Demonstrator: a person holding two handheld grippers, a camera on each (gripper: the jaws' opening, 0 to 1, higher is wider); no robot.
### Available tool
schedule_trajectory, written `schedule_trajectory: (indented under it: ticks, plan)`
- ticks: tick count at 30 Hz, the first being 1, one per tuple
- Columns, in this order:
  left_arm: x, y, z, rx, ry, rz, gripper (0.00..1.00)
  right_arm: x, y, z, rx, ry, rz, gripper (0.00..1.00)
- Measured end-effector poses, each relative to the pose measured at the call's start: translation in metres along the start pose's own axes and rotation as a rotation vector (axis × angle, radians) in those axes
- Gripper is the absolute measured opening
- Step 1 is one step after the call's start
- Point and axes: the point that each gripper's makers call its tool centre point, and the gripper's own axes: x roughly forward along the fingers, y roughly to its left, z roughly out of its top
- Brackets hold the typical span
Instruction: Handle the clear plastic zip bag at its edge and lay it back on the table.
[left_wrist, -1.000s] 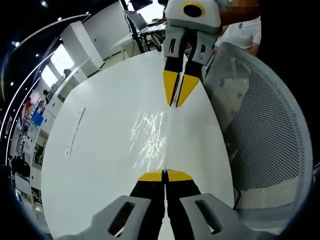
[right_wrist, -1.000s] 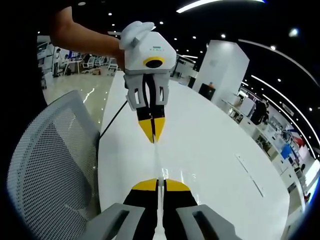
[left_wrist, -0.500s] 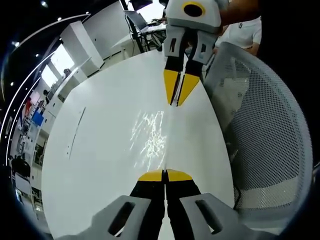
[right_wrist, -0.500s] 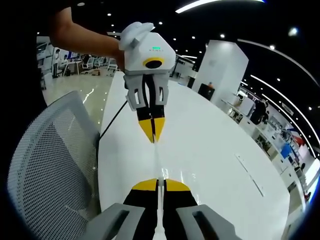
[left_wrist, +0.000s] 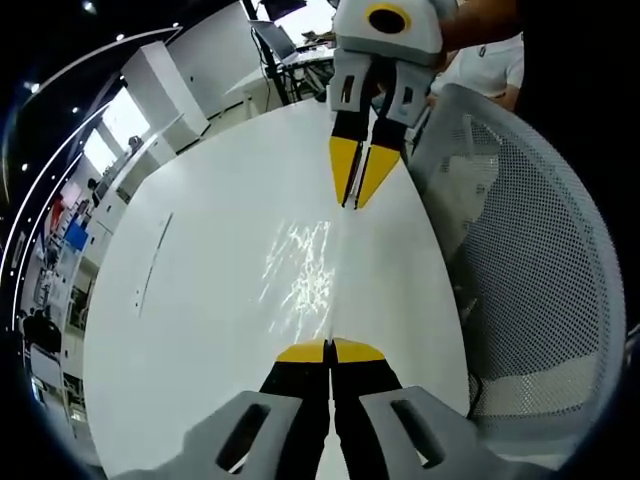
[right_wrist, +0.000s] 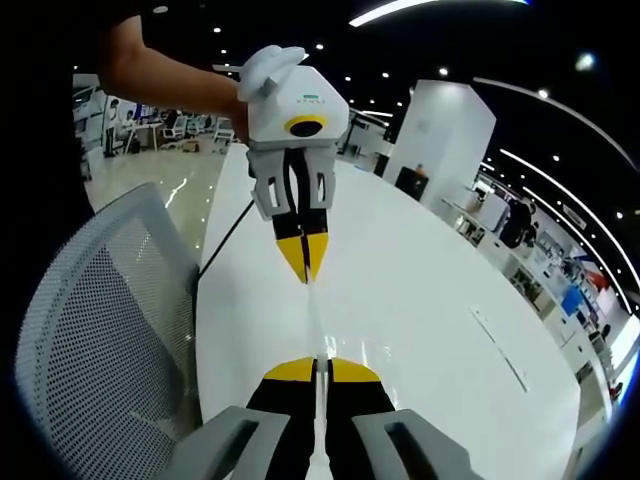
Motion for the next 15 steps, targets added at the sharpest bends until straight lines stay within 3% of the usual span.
schedule_trajectory:
  ticks: [15]
  plan:
    - [-0.0013, -0.0005, 0.0002, 0.000, -0.002, 0.002, 0.00, -0.0019, 0.0007, 0.0004, -0.002, 0.002, 0.000, 0.00]
